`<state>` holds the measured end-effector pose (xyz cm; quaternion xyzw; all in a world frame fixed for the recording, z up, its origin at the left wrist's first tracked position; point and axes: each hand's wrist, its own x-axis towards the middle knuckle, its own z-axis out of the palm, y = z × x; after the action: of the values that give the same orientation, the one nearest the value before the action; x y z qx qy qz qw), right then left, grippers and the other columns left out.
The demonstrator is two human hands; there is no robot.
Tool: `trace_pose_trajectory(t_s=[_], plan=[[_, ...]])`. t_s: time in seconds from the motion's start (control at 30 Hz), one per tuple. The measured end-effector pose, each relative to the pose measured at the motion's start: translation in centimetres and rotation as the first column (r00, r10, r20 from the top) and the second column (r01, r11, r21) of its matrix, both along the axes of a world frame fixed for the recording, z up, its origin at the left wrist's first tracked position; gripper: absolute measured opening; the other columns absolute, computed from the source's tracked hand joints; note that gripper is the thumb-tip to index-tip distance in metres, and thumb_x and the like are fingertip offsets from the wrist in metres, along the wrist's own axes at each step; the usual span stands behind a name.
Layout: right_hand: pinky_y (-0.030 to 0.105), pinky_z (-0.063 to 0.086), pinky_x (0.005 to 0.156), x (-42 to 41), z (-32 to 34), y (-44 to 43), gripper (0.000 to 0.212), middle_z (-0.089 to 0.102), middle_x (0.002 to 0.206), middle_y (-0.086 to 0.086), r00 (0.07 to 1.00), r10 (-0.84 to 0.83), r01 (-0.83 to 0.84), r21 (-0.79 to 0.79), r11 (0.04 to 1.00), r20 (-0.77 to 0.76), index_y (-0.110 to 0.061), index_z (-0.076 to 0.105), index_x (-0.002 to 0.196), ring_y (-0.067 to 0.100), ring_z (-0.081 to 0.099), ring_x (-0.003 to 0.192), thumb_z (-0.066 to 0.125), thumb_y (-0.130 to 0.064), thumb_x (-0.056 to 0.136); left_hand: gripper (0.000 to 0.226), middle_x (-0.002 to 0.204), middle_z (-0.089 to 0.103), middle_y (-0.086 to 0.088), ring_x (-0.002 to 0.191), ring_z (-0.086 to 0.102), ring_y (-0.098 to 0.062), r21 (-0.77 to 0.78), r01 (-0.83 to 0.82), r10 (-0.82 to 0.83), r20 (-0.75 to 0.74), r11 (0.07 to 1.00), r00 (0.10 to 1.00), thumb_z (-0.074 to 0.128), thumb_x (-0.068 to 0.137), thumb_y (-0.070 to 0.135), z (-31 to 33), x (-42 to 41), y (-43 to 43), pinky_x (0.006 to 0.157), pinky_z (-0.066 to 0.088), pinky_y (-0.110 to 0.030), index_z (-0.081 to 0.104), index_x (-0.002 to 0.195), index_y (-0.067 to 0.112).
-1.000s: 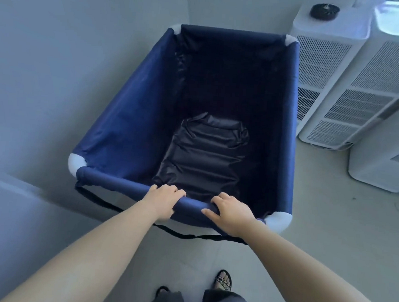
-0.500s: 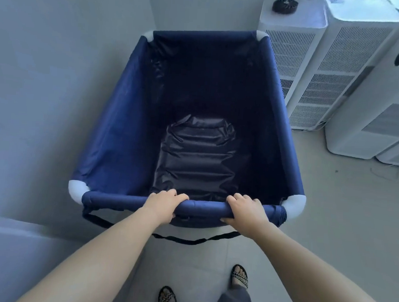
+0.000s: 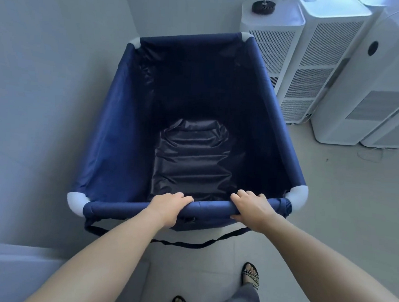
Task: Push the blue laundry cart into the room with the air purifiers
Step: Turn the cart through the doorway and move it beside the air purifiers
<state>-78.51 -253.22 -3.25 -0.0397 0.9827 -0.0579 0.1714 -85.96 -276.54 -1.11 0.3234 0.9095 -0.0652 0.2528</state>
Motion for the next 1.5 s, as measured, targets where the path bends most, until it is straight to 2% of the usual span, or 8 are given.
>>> trace_pose_trajectory(t_s=[0.27, 0.4, 0.57, 0.67, 1.0, 1.17, 1.37, 1.5], plan=[[0.036, 0.033, 0.074, -0.9, 0.1, -3.6, 0.035, 0.052, 0.11, 0.003, 1.0, -0.022, 0.022, -0.023, 0.999, -0.011, -0.016, 0.045, 0.108, 0.024, 0.05, 0.101, 0.054, -0.043, 0.089, 0.048, 0.114, 0.05, 0.002, 0.101, 0.056, -0.023, -0.018, -0.003, 0.003, -0.013, 1.0, 1.0, 0.052, 0.085, 0.008, 0.7, -1.5, -3.1, 0.066, 0.037, -0.034, 0.039, 0.125, 0.032], [0.039, 0.035, 0.082, -0.7, 0.0, -2.7, 0.045, 0.05, 0.11, 0.0, 0.997, -0.071, 0.071, -0.028, 0.997, -0.011, -0.02, 0.045, 0.113, 0.022, 0.048, 0.102, 0.052, -0.055, 0.085, 0.047, 0.115, 0.049, 0.001, 0.102, 0.053, -0.024, -0.017, 0.004, -0.005, -0.014, 1.0, 1.0, 0.05, 0.085, 0.005, 0.4, -2.0, -3.1, 0.068, 0.037, -0.034, 0.039, 0.124, 0.028], [0.042, 0.033, 0.087, -0.3, -0.3, -2.7, 0.046, 0.049, 0.109, -0.002, 0.989, -0.149, 0.149, -0.02, 0.989, -0.012, -0.027, 0.044, 0.116, 0.022, 0.048, 0.103, 0.051, -0.059, 0.084, 0.044, 0.119, 0.049, 0.001, 0.108, 0.049, -0.025, 0.011, -0.06, 0.06, 0.009, 0.998, 0.998, 0.047, 0.088, 0.006, -0.6, -1.8, -3.0, 0.086, 0.038, -0.038, 0.037, 0.126, 0.025], [0.042, 0.033, 0.086, -0.7, -0.1, -2.9, 0.043, 0.048, 0.107, -0.002, 0.987, -0.157, 0.156, -0.025, 0.987, -0.017, -0.028, 0.045, 0.115, 0.021, 0.047, 0.102, 0.053, -0.057, 0.084, 0.044, 0.115, 0.052, -0.001, 0.106, 0.05, -0.025, -0.003, -0.049, 0.049, 0.004, 0.999, 0.999, 0.046, 0.087, 0.002, -0.7, -2.1, -3.0, 0.083, 0.033, -0.037, 0.037, 0.124, 0.023], [0.044, 0.033, 0.088, -1.3, -0.3, -7.2, 0.041, 0.044, 0.105, -0.001, 0.994, -0.111, 0.11, -0.039, 0.993, -0.014, -0.027, 0.044, 0.115, 0.02, 0.046, 0.102, 0.053, -0.054, 0.085, 0.055, 0.113, 0.051, -0.004, 0.104, 0.05, -0.026, -0.065, -0.04, 0.041, 0.008, 0.997, 0.999, 0.043, 0.081, -0.005, 0.3, -2.7, -6.9, 0.085, 0.035, -0.036, 0.033, 0.127, 0.023], [0.04, 0.031, 0.079, -0.4, -0.1, -7.5, 0.041, 0.035, 0.095, -0.003, 0.997, -0.082, 0.083, -0.051, 0.995, 0.004, -0.028, 0.044, 0.114, 0.021, 0.046, 0.1, 0.054, -0.054, 0.084, 0.052, 0.11, 0.051, -0.003, 0.099, 0.05, -0.026, -0.037, -0.056, 0.057, 0.031, 0.998, 0.998, 0.043, 0.081, -0.004, 0.4, -1.0, -7.8, 0.085, 0.036, -0.039, 0.034, 0.123, 0.024], [0.04, 0.032, 0.081, 0.6, -0.1, -7.2, 0.046, 0.047, 0.105, -0.001, 0.999, -0.045, 0.045, -0.04, 0.998, 0.013, -0.024, 0.042, 0.115, 0.022, 0.048, 0.102, 0.052, -0.057, 0.085, 0.048, 0.109, 0.05, -0.001, 0.095, 0.049, -0.024, -0.008, -0.087, 0.087, 0.054, 0.996, 0.995, 0.042, 0.082, -0.002, 0.0, 0.6, -8.4, 0.086, 0.035, -0.042, 0.036, 0.121, 0.025], [0.039, 0.034, 0.082, 0.9, 0.2, -6.6, 0.042, 0.051, 0.105, -0.004, 0.998, -0.057, 0.06, -0.115, 0.992, 0.031, -0.022, 0.045, 0.109, 0.021, 0.051, 0.1, 0.055, -0.054, 0.084, 0.048, 0.111, 0.051, 0.0, 0.099, 0.051, -0.024, -0.029, -0.105, 0.106, 0.022, 0.994, 0.994, 0.044, 0.082, -0.001, -0.1, 1.1, -8.4, 0.084, 0.036, -0.04, 0.037, 0.121, 0.027]])
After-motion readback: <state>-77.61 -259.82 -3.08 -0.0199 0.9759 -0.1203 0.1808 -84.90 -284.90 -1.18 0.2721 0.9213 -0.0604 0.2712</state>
